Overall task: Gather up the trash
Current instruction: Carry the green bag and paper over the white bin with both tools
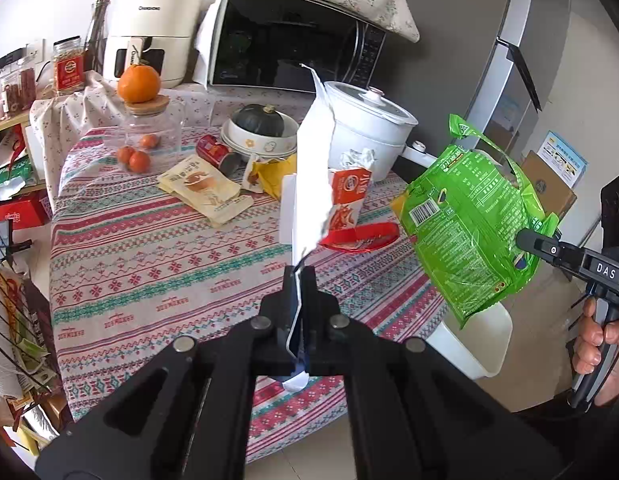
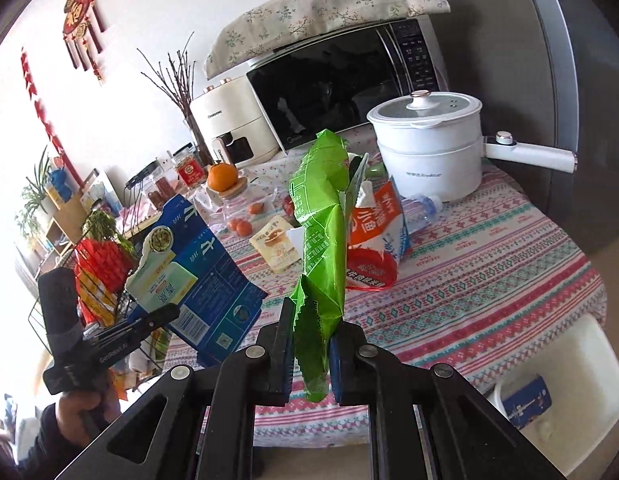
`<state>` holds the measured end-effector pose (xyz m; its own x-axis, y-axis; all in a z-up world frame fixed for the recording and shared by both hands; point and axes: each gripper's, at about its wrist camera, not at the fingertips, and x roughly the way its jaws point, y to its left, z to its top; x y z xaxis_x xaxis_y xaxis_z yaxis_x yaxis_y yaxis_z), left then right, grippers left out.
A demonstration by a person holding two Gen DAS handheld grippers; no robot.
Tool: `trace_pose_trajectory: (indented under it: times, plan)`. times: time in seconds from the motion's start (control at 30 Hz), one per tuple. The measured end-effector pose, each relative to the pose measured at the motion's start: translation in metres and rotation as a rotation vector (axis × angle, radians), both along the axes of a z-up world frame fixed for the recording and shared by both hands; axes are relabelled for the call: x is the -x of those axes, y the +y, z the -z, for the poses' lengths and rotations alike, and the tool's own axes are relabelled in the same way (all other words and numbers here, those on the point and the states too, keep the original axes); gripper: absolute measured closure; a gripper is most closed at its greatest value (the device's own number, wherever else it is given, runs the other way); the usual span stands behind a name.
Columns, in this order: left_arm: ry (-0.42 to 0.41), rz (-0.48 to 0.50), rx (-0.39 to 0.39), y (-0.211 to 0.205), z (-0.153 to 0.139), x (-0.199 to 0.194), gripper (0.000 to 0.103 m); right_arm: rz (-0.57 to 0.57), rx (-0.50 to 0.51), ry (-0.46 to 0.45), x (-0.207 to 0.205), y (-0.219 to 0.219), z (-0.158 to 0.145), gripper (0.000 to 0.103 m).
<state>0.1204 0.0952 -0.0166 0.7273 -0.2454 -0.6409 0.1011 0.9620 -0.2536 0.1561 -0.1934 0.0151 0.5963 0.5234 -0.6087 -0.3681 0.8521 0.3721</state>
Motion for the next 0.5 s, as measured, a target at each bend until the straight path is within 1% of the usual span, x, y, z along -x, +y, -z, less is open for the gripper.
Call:
trace_pose_trajectory:
  times: [0.1,0.23,0.5]
  plan:
    - [-0.008,0.053,0.016,-0.021,-0.005,-0.004,0.101,0.027,-0.007,0.007,0.008,-0.029,-0.003,0.089]
    - [-0.021,0.104,0.028,-0.052,-0.01,-0.009,0.101,0.09,0.002,0.01,0.017,-0.068,-0.001,0.089]
    - [-0.011,0.192,0.029,-0.102,-0.008,-0.019,0.101,0.228,0.03,0.057,0.03,-0.144,0.015,0.089]
